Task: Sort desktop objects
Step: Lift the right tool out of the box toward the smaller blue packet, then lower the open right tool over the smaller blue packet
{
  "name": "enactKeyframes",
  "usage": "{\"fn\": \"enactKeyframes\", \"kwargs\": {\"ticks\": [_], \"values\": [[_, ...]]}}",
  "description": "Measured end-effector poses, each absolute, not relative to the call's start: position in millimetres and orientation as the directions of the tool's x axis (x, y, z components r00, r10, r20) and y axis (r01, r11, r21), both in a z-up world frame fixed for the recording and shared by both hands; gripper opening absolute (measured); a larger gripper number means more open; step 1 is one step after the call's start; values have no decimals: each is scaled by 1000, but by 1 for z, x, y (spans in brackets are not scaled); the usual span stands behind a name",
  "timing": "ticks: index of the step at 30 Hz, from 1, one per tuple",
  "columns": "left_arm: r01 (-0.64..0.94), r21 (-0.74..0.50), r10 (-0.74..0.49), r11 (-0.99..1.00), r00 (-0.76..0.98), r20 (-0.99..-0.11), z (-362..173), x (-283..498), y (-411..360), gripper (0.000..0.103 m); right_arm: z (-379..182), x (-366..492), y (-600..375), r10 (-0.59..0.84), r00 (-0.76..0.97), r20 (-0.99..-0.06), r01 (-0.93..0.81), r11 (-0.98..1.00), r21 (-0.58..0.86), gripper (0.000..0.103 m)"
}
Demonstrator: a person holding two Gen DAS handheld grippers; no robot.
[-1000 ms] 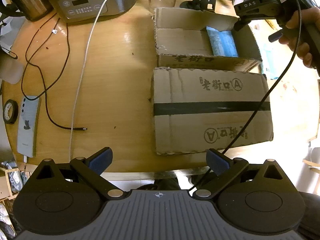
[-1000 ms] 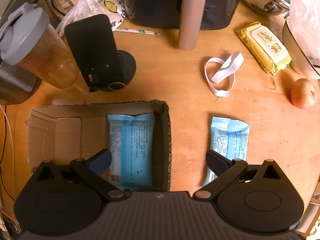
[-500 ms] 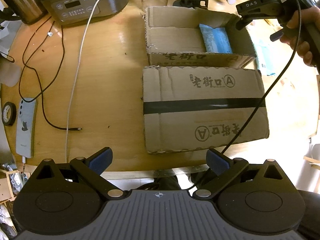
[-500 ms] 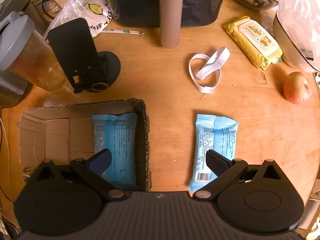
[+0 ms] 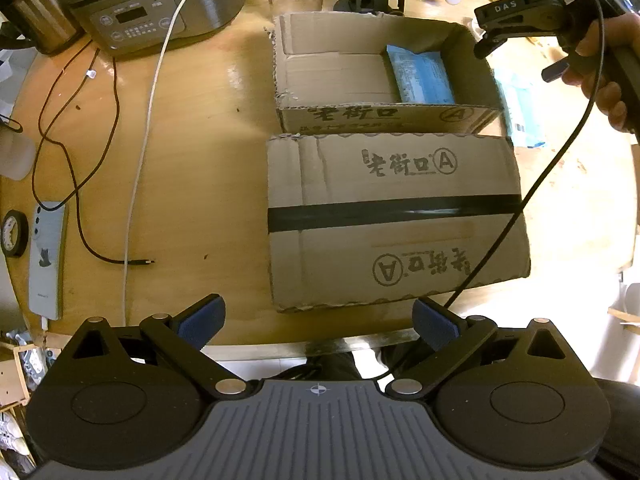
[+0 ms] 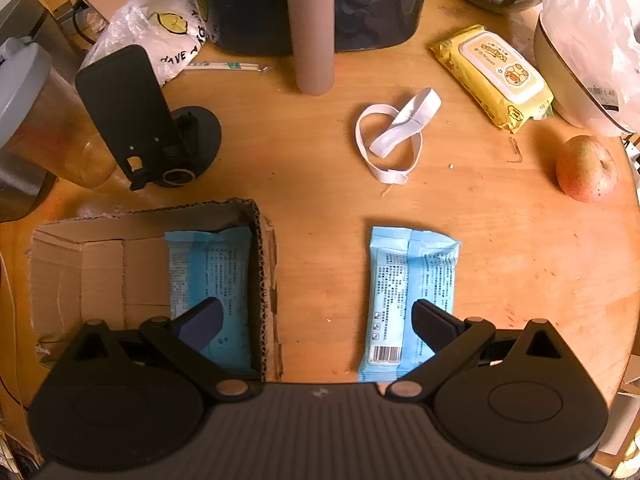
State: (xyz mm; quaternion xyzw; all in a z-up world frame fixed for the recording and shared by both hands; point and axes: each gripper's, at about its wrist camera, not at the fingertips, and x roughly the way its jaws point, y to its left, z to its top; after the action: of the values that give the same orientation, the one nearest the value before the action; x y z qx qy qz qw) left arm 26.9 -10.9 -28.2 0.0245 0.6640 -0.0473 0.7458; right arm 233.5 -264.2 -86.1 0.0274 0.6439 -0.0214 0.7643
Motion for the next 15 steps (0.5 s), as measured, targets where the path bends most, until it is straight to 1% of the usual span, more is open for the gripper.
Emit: {"fn": "enactKeyframes", "kwargs": {"ticks": [15], "values": [[104,-27,-39,994,118,-992,-27,26,-23,103,-88,231,-282,-6,169,-986,79,997,7,103]]}}
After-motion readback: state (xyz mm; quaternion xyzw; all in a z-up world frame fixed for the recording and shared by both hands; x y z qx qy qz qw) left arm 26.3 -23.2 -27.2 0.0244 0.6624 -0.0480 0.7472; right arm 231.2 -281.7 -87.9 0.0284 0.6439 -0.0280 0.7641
